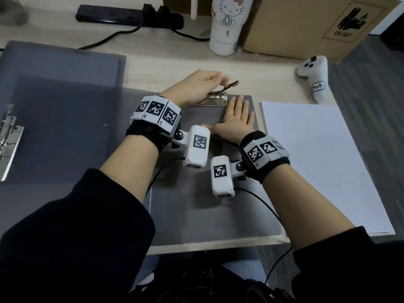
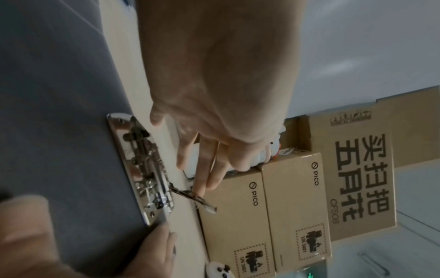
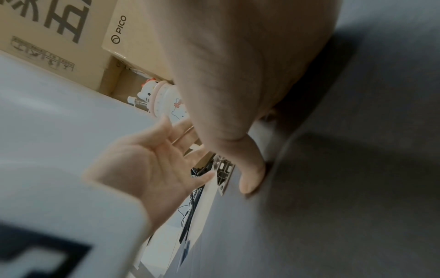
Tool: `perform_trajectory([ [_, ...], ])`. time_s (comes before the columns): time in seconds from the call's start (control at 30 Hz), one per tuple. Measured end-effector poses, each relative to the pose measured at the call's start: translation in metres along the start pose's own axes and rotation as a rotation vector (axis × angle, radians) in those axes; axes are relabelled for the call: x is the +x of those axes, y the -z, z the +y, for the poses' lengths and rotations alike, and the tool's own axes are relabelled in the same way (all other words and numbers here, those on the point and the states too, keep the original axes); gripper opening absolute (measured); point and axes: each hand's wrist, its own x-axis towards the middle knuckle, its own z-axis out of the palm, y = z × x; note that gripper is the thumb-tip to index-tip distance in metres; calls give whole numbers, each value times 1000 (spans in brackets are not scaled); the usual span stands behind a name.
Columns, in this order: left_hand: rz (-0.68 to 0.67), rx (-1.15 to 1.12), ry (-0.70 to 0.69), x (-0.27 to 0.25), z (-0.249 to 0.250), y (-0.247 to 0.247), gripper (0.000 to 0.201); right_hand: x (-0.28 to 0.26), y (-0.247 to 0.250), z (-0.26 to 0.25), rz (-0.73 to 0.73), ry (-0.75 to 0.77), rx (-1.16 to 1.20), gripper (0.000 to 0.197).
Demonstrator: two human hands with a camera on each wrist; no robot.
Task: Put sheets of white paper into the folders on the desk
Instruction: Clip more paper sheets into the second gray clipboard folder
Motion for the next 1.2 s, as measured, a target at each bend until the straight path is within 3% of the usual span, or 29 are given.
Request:
perform_trajectory([
  [0.13,-62,79,67,9,-2,-11,57,2,-2,0,5,2,2,115],
  [0.27,-63,284,108,14,-3,-16,52,4,-2,0,1,-6,-12,116],
  [0.43,-74,303,108,4,-3,-17,54,1,-2,1,-1,9,-16,117],
  [0.67,262,67,-5,-20,-9,-17,46,-8,6,3,-16,45,23,113],
  [0.77,343,10,-65,-33,-5,-20,40,-17,15,11,-30,92,131,97],
  [0.9,414,4,-78,-48,5,-30,36,-43,25,29,-64,171,449,62],
  [1.07,342,-45,-137,-61,19,-62,31,-86,34,58,-37,194,735,46],
  [1.2,297,-42,-173,-74,31,-95,27,-117,35,91,101,223,907,35],
])
